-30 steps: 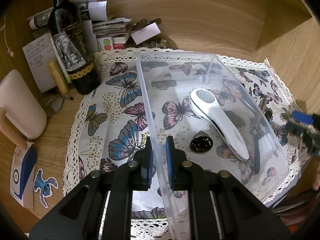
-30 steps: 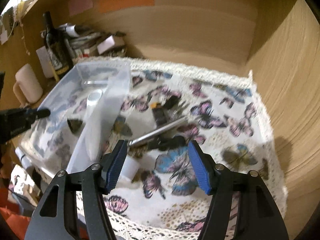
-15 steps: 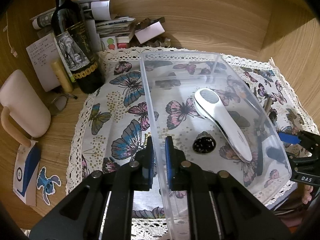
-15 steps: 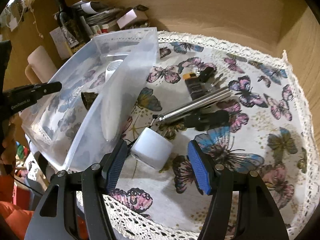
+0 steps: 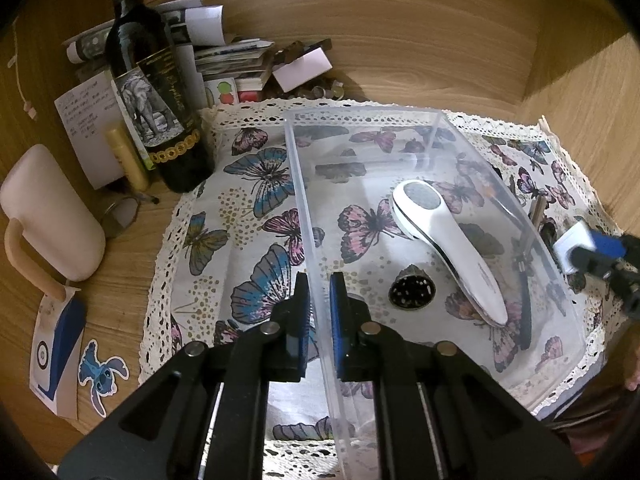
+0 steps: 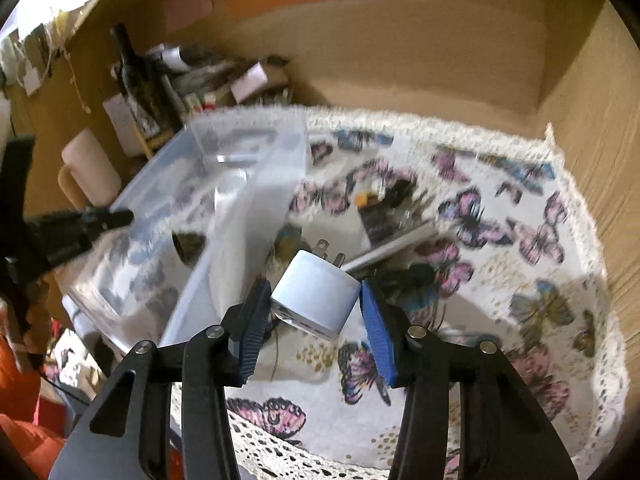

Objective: Organize rigid objects
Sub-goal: 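Lower the white cube into the box and open the right tool, then move the right tool to the black cylindrical item and grasp it, then lift the black cylinder into the box and open the right tool, then move the right tool to the silver tube and grasp it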

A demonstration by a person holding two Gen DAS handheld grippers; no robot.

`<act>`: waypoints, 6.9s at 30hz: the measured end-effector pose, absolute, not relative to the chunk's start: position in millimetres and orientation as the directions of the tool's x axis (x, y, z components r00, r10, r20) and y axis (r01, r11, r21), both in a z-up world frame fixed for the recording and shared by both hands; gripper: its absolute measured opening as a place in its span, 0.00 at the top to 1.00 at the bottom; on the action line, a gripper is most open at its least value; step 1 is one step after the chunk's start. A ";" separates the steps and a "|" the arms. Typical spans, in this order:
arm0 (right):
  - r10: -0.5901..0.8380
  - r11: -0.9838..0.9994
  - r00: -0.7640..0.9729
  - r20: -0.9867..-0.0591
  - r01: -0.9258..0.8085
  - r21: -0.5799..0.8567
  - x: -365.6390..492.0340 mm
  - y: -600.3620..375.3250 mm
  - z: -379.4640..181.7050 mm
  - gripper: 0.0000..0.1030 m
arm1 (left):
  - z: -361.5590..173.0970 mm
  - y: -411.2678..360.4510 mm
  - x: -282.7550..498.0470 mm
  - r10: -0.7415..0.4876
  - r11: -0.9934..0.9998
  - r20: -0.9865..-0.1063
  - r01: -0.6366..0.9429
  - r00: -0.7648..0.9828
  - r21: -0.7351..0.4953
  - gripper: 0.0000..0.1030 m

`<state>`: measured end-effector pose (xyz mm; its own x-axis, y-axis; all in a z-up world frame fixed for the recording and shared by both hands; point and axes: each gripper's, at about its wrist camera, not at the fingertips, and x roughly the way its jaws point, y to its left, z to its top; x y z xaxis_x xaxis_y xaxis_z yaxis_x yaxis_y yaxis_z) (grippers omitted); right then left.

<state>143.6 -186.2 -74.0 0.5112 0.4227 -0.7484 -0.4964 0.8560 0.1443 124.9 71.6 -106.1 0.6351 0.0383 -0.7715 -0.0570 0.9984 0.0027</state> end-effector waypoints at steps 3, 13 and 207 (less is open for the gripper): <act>0.441 0.850 0.545 -0.713 -0.507 0.139 141.1 -183.2 -57.6 0.58 | -106.5 74.9 125.2 0.031 0.998 -0.770 -0.061 0.638 -0.011 0.91; 0.511 0.791 0.565 -0.648 -0.604 0.096 133.4 -141.0 -31.2 0.58 | -106.1 74.6 122.7 0.018 0.999 -0.765 -0.044 0.643 -0.014 0.91; 0.403 0.865 0.590 -0.699 -0.496 0.080 154.8 -152.4 -51.1 0.59 | -101.6 74.9 140.4 0.029 0.998 -0.782 -0.058 0.623 -0.010 0.91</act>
<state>154.8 -152.4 -51.1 0.5902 0.4031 -0.6994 -0.4962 0.8646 0.0796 140.4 74.9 -101.6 0.6229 0.0286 -0.7818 -0.0579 0.9983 -0.0096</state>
